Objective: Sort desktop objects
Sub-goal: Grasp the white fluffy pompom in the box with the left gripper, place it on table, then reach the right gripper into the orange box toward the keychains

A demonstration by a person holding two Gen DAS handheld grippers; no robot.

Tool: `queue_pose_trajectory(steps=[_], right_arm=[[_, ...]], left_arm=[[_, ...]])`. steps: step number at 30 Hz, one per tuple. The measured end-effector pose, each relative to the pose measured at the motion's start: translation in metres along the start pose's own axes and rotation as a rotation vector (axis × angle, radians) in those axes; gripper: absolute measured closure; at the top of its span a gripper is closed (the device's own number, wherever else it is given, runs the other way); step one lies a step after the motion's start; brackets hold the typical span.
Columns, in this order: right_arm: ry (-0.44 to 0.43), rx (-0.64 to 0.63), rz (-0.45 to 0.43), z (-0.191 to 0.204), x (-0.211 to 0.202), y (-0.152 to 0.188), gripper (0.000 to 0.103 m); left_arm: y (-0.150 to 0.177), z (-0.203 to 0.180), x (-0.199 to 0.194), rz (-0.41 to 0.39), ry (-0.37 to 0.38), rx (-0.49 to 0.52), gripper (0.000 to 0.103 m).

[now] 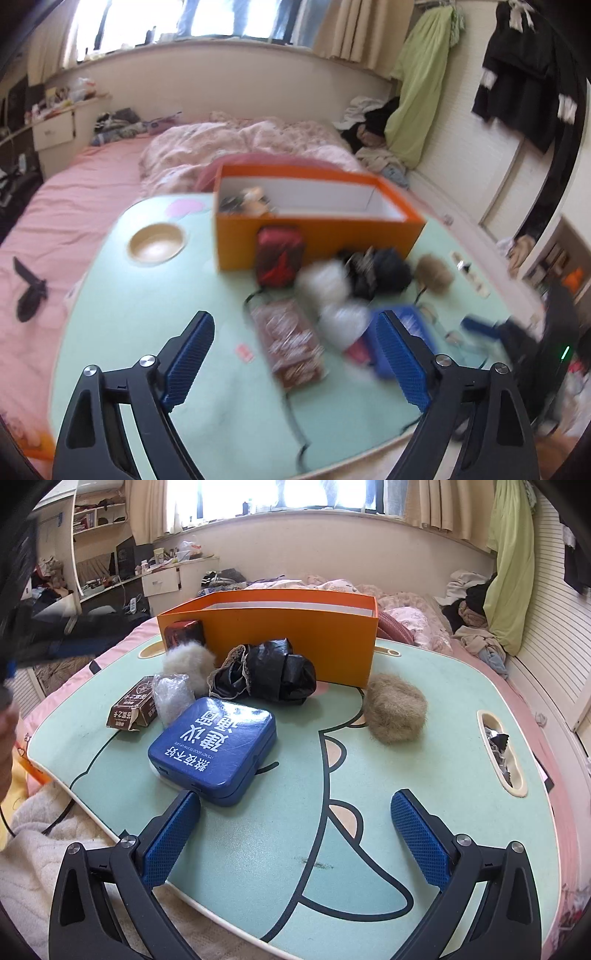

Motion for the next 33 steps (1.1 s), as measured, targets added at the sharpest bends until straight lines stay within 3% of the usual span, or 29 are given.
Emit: queue_pose_trajectory(steps=[4,5,7,8,27,33], right_arm=[[0.000,0.000,0.001,-0.001,0.000,0.000,0.001],[0.002,-0.002,0.005,-0.001,0.001,0.001,0.001],[0.002,-0.004,0.005,0.000,0.000,0.000,0.001],[0.002,-0.003,0.006,0.000,-0.001,0.000,0.001],[0.013,0.038,-0.006,-0.011,-0.002,0.000,0.001],[-0.009,0.149,-0.141,-0.025,-0.028,-0.024,0.001]], left_arm=[[0.047,0.024,0.016,0.074,0.003,-0.040,0.009],[0.049,0.025,0.015,0.045,-0.030,-0.004,0.001],[0.052,0.027,0.023,0.061,-0.134,0.067,0.000],[0.051,0.026,0.025,0.053,-0.151,0.084,0.000],[0.047,0.022,0.029,0.055,-0.130,0.085,0.000],[0.047,0.023,0.029,0.055,-0.131,0.086,0.000]])
Point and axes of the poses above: each gripper's, at about its wrist camera, not at the fingertips, and x roughly the way its jaws point, z to its left, y to its underside, the point moved 10 cm from there along x, roughly the way its jaws point, and after that the axes turned 2 degrees about -y, right-handed, at the moved point
